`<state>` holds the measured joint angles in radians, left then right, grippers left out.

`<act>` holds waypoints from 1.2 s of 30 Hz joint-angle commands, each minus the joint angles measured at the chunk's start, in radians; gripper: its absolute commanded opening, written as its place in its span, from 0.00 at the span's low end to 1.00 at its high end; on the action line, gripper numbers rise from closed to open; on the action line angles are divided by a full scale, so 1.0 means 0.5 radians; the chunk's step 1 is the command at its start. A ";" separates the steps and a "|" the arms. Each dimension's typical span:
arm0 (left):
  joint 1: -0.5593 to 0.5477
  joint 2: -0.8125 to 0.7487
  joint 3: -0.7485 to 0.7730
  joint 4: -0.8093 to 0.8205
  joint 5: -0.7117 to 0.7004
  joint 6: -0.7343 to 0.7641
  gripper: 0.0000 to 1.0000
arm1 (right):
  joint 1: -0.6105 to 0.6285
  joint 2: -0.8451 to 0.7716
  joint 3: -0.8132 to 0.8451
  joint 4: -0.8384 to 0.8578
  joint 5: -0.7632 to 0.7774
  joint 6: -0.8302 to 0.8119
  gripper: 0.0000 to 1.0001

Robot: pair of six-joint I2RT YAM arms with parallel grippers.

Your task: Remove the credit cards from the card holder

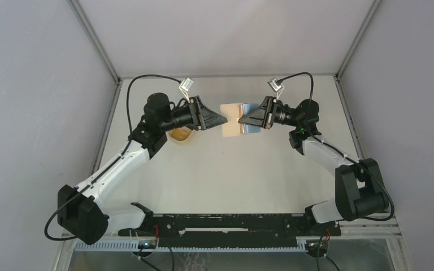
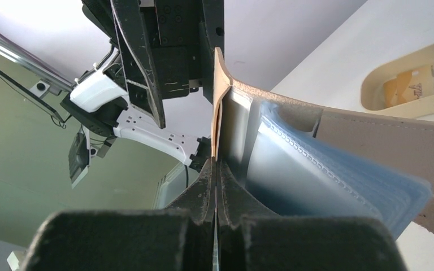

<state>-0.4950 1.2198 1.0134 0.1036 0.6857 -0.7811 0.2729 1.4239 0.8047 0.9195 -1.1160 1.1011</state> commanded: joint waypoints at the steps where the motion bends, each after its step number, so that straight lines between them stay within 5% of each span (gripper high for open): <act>1: -0.034 0.034 -0.019 0.182 0.082 -0.045 0.51 | 0.018 -0.086 0.003 0.068 0.018 -0.036 0.00; 5: -0.038 0.051 -0.032 0.218 0.090 -0.064 0.03 | 0.013 -0.086 0.003 0.066 0.012 -0.034 0.00; 6: -0.037 0.054 -0.034 0.225 0.094 -0.066 0.00 | 0.011 -0.084 0.004 0.068 0.014 -0.036 0.00; 27: 0.143 -0.174 -0.060 -0.263 0.009 0.267 0.00 | -0.422 -0.240 -0.026 -0.382 -0.051 -0.279 0.00; 36: 0.107 -0.395 -0.429 -0.283 0.025 0.170 0.00 | -0.043 0.024 0.712 -1.807 0.302 -1.182 0.00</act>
<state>-0.4290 1.0985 0.8928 -0.0406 0.6933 -0.6785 0.1421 1.3560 0.9432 0.3851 -1.0798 0.7815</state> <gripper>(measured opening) 0.010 0.006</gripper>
